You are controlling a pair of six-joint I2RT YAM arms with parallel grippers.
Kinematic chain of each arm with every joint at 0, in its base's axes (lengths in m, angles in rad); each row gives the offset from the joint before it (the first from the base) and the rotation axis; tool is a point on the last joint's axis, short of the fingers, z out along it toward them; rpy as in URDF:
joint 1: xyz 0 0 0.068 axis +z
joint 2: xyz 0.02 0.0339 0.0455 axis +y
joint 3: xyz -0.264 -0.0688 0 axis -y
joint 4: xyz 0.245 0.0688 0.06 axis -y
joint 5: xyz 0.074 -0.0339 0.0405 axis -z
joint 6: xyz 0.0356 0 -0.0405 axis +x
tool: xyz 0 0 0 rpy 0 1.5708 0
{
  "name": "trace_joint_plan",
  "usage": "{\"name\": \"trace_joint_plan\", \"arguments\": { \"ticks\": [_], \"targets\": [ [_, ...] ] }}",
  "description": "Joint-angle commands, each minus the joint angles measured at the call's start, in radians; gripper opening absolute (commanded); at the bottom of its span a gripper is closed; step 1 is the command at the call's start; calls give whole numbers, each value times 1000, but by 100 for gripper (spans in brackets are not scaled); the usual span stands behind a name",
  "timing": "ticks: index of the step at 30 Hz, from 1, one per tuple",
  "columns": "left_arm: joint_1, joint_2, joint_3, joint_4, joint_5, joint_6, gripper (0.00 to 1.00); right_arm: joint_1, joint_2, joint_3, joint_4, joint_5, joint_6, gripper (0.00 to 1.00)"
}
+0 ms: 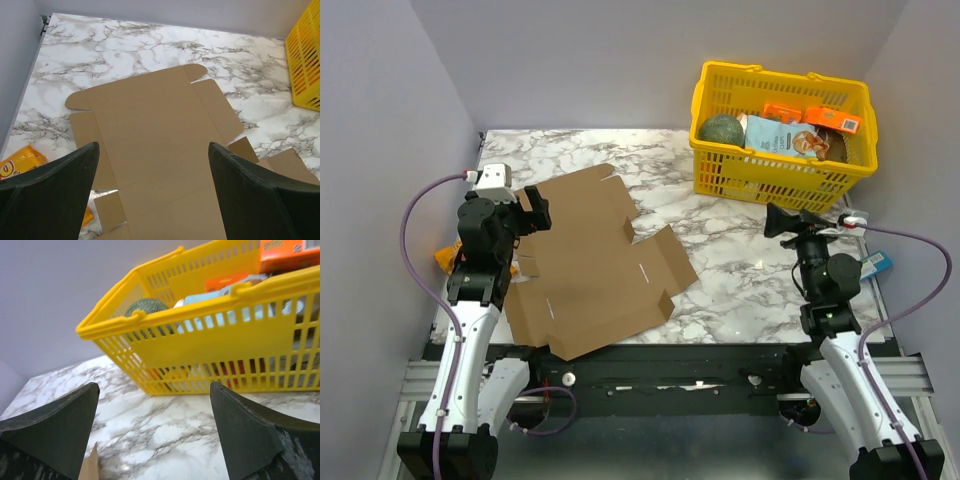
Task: Fold the paper box
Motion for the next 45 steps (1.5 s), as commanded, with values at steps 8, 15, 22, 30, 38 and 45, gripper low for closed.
{"name": "trace_joint_plan", "arguments": {
  "ticks": [8,15,22,30,38,45],
  "targets": [
    [-1,-18,10,2,48,-30,99,83,99,115,-320,-349,300,83],
    [-1,8,13,-2,103,-13,99,498,252,100,-426,-159,490,80],
    [-1,17,8,-4,102,-7,99,726,209,-24,-458,-12,842,80],
    [-1,32,7,1,120,-12,99,880,441,114,-506,88,785,80],
    [-1,40,10,-1,151,-12,99,886,645,246,-504,91,638,68],
    [-1,46,11,-2,171,-7,99,887,757,315,-514,76,555,54]
  ]
}}
